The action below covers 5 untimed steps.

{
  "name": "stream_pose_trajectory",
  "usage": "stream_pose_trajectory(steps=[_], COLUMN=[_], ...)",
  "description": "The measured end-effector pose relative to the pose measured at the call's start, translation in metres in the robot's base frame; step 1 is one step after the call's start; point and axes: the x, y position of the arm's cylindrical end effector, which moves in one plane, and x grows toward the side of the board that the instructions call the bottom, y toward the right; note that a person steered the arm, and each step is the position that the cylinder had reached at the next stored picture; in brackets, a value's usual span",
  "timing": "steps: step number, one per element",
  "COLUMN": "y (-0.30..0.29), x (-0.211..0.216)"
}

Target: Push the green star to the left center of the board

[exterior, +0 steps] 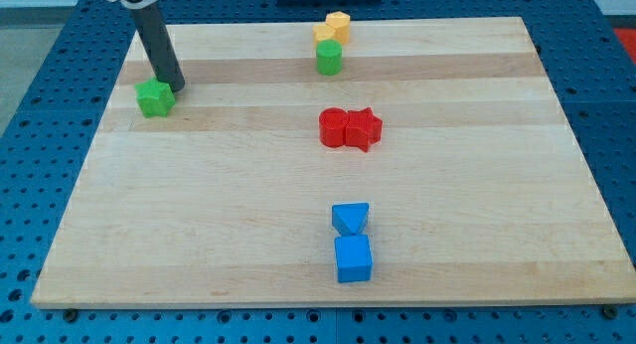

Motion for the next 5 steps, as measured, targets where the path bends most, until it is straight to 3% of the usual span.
stream_pose_trajectory(steps=[2,3,4,5], y=[-0.009,-0.009,0.008,0.053], x=[0.035,0.031,0.009,0.018])
